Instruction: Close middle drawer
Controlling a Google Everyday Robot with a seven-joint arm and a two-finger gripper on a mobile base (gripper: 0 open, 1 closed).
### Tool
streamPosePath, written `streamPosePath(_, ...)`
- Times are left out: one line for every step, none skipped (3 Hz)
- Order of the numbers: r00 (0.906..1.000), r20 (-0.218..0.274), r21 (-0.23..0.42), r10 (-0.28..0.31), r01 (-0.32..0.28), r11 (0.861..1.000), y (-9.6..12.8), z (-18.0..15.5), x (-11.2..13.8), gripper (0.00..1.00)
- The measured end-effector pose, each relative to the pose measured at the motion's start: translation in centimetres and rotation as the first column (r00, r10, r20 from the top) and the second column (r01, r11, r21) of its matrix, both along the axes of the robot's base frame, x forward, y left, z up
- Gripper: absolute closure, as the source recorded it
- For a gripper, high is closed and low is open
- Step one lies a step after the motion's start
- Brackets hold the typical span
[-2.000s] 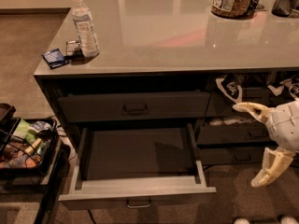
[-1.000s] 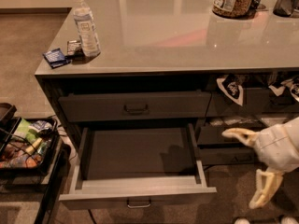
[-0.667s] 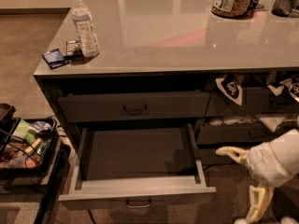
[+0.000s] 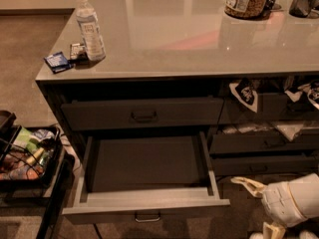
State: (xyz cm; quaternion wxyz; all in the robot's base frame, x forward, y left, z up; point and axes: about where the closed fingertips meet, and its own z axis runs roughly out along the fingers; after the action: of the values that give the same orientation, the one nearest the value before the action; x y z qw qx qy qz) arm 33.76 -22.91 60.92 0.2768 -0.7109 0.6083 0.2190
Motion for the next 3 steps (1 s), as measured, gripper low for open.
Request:
streamPosePath(0.9990, 0.042, -0.012, -0.013, 0.014, 1.000, -0.7, -0.2, 0.4, 0.00)
streamPosePath(0.9991, 0.041, -0.009, -0.010, 0.010, 1.000, -0.6, -0.4, 0.4, 0.00)
streamPosePath(0.9991, 0.043, 0.030, 0.009, -0.010, 0.999, 0.1, -2.9, 1.0, 0.00)
